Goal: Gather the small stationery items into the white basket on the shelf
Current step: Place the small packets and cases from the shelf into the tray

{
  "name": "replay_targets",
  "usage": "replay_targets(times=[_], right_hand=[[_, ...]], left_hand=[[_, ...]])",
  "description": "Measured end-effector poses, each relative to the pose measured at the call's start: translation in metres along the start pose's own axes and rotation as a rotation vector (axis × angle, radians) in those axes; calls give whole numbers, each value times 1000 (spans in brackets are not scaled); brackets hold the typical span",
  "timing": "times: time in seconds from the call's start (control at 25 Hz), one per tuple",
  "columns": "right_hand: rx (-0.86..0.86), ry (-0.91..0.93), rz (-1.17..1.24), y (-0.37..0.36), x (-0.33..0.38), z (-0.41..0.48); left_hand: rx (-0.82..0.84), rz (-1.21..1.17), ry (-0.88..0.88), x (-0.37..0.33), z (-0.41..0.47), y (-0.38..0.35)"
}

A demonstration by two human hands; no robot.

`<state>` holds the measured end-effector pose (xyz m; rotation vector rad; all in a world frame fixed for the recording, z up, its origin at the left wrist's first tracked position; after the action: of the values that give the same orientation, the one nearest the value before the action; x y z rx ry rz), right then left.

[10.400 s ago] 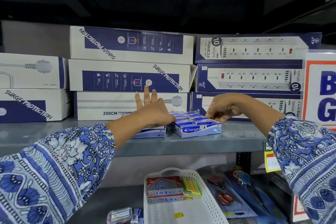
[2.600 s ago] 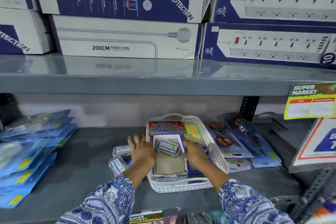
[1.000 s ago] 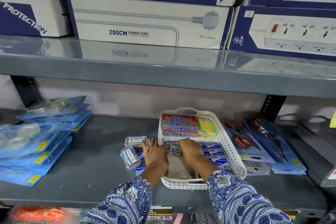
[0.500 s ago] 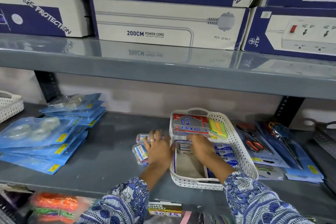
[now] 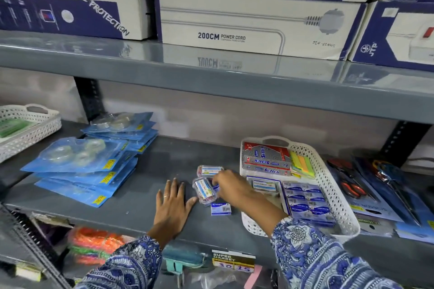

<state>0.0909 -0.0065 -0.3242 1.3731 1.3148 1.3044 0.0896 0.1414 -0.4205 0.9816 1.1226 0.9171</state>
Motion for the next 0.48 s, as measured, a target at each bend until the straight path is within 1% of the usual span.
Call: replay_targets(times=[0.08, 0.16, 0.36, 0.48], right_hand=[[52, 10, -129, -17, 8, -1], [55, -4, -205, -26, 11, -3], [67, -77, -229, -30, 6, -4], [63, -56, -282, -34, 4, -9]], left_hand=[[17, 7, -12, 0, 2, -2], [12, 11, -36, -3, 2, -2], [4, 48, -72, -2, 4, -4], [15, 59, -77, -1, 7, -7]])
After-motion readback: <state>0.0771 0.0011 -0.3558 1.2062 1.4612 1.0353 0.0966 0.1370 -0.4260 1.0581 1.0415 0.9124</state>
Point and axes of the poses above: each hand's wrist, its own z-axis towards the middle knuckle, its own y-axis out of the back of the hand, x = y × z, the point moved 6 cm from there along z, towards the middle knuckle, and after that the axes turned 13 degrees about -y, right-handed, at the moved point
